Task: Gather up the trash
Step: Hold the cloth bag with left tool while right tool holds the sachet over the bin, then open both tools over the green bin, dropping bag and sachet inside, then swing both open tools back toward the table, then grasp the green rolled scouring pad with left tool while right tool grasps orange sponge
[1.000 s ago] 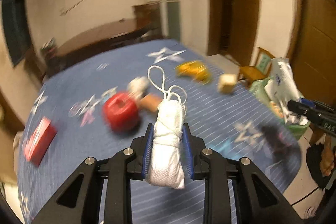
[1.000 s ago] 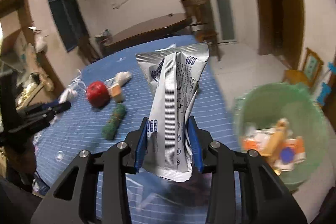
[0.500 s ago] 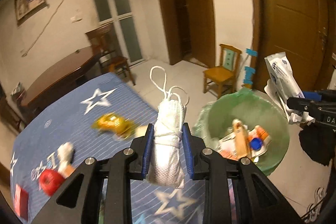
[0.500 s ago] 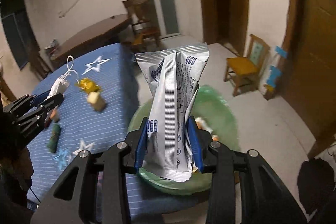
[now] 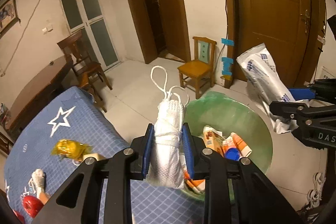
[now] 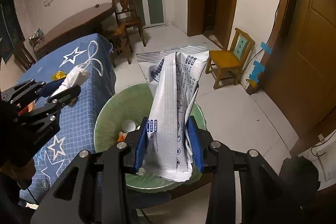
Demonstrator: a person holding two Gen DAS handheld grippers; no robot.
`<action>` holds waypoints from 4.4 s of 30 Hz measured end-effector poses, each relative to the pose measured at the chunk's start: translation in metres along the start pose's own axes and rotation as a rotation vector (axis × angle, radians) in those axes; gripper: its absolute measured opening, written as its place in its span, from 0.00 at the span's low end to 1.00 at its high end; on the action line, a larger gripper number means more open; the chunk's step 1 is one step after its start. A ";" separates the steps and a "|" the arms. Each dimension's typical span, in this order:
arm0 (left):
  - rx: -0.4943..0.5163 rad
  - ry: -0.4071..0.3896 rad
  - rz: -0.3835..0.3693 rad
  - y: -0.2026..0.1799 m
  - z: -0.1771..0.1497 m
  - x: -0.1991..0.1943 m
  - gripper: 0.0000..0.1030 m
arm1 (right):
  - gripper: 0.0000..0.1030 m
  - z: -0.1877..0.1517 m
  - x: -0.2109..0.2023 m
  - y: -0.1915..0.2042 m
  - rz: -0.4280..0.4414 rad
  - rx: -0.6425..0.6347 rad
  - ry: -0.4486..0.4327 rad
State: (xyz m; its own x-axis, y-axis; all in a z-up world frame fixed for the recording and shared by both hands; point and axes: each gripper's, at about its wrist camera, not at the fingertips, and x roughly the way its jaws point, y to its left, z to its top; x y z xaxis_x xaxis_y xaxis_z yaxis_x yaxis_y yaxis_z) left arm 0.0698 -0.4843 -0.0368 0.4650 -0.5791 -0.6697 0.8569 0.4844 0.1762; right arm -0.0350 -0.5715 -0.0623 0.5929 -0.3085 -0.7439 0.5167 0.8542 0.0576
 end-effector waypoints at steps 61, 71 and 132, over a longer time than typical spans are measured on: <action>0.006 -0.028 0.146 0.013 -0.024 0.008 0.48 | 0.47 0.001 0.019 -0.002 0.032 -0.030 0.015; -0.043 -0.091 0.257 0.038 -0.048 -0.037 0.48 | 0.47 0.000 -0.002 0.020 0.054 -0.029 -0.107; -0.412 0.056 0.195 0.214 -0.233 -0.106 0.73 | 0.24 0.029 0.034 0.251 0.670 -0.296 -0.137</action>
State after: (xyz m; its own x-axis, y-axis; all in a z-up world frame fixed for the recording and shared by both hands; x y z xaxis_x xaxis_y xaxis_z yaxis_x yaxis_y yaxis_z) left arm 0.1520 -0.1666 -0.0957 0.5861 -0.4201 -0.6928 0.5894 0.8078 0.0087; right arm 0.1324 -0.3797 -0.0540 0.8040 0.2848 -0.5219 -0.1584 0.9487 0.2736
